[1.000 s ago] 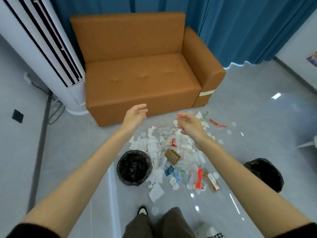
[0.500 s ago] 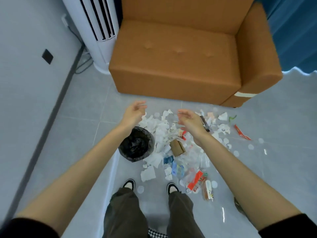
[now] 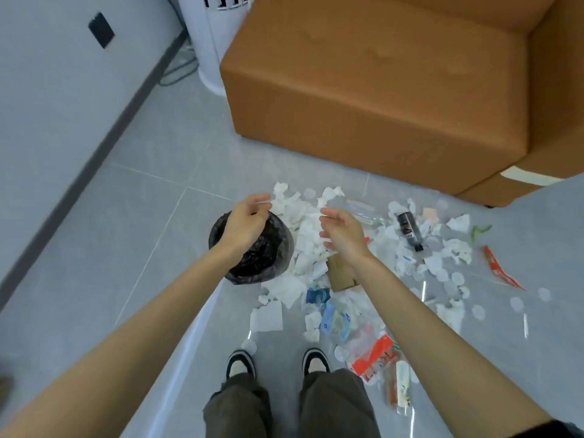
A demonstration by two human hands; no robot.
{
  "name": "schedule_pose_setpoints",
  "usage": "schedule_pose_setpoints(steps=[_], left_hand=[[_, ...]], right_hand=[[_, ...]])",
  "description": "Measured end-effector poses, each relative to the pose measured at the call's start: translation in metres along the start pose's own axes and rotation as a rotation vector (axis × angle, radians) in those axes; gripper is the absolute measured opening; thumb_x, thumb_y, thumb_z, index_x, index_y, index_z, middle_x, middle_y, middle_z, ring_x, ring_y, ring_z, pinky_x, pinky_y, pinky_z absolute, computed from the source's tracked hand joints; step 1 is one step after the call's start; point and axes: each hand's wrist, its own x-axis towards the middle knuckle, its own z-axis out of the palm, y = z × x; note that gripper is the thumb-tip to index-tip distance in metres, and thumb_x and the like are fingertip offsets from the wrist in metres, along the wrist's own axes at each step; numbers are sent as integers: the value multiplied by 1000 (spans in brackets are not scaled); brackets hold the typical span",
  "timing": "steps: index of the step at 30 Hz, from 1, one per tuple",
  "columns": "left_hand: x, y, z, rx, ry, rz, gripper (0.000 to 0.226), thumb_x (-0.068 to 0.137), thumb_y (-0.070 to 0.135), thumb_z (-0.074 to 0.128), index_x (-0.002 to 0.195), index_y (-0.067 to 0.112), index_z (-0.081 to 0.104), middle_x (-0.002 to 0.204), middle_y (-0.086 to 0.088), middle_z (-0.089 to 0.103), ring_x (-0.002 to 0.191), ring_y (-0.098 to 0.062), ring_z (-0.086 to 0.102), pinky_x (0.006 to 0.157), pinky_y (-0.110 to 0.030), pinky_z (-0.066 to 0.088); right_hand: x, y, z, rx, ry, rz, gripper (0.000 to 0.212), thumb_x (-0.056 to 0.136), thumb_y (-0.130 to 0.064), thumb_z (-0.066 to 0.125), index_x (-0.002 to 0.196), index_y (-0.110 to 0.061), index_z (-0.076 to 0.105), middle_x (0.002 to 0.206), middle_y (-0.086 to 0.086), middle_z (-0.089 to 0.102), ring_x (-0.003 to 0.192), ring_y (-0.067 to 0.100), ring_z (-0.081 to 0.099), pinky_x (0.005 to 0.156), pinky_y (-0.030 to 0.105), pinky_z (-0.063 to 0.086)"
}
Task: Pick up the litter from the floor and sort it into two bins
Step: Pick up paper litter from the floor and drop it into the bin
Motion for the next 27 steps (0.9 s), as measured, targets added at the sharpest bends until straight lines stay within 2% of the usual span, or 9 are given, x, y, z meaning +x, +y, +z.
schedule_pose_setpoints(steps=[3, 8, 13, 16, 21, 23, 25, 27], left_hand=[[38, -63, 20, 32, -22, 17, 34, 97, 8, 41, 128, 16, 52, 126, -4, 59, 118, -21, 53, 104, -36, 42], [104, -173, 56, 58, -20, 55, 38, 97, 6, 40, 132, 16, 49, 128, -4, 58, 121, -20, 51, 107, -39, 40], [157, -250, 87, 103, -2, 129, 40, 96, 5, 39, 133, 17, 48, 128, -2, 57, 121, -18, 49, 104, -32, 41], [177, -280, 98, 152, -2, 175, 42, 96, 6, 40, 136, 17, 44, 133, -3, 53, 122, -17, 48, 103, -30, 40], [190, -308, 109, 282, 34, 237, 46, 97, 11, 44, 141, 13, 36, 143, -7, 43, 127, -21, 44, 99, -27, 36], [188, -318, 113, 364, 39, 255, 49, 97, 14, 46, 144, 11, 33, 143, -9, 42, 112, -19, 50, 90, -23, 36], [185, -329, 116, 467, 23, 253, 56, 94, 21, 51, 145, 10, 29, 138, -12, 45, 103, -19, 51, 89, -27, 40], [181, -341, 115, 615, 6, 238, 66, 91, 30, 56, 145, 9, 26, 136, -15, 45, 116, -29, 49, 98, -37, 43]], right_hand=[[45, 59, 16, 26, 21, 11, 28, 97, -13, 46, 123, -15, 56, 107, 0, 55, 79, 9, 56, 68, 21, 46], [123, 164, 43, 49, 47, 8, 29, 95, -12, 48, 122, -16, 57, 108, 2, 56, 86, 16, 57, 71, 24, 46], [184, 240, 58, 34, 52, -37, 28, 96, -13, 47, 123, -17, 56, 111, 3, 56, 92, 18, 56, 80, 29, 47], [206, 266, 63, 40, 51, -61, 28, 96, -13, 47, 122, -16, 56, 109, 2, 55, 92, 19, 56, 76, 28, 47], [224, 291, 67, 20, 51, -120, 27, 97, -13, 46, 122, -17, 55, 110, 1, 55, 94, 19, 56, 85, 31, 47], [225, 298, 66, -1, 57, -151, 27, 96, -13, 46, 122, -17, 56, 110, 1, 55, 94, 19, 56, 85, 32, 48], [222, 302, 65, -13, 61, -173, 28, 96, -12, 46, 122, -17, 56, 109, 1, 55, 93, 19, 56, 86, 33, 49], [216, 305, 64, -11, 59, -186, 29, 95, -12, 46, 122, -17, 56, 108, 1, 55, 92, 19, 56, 82, 32, 50]])
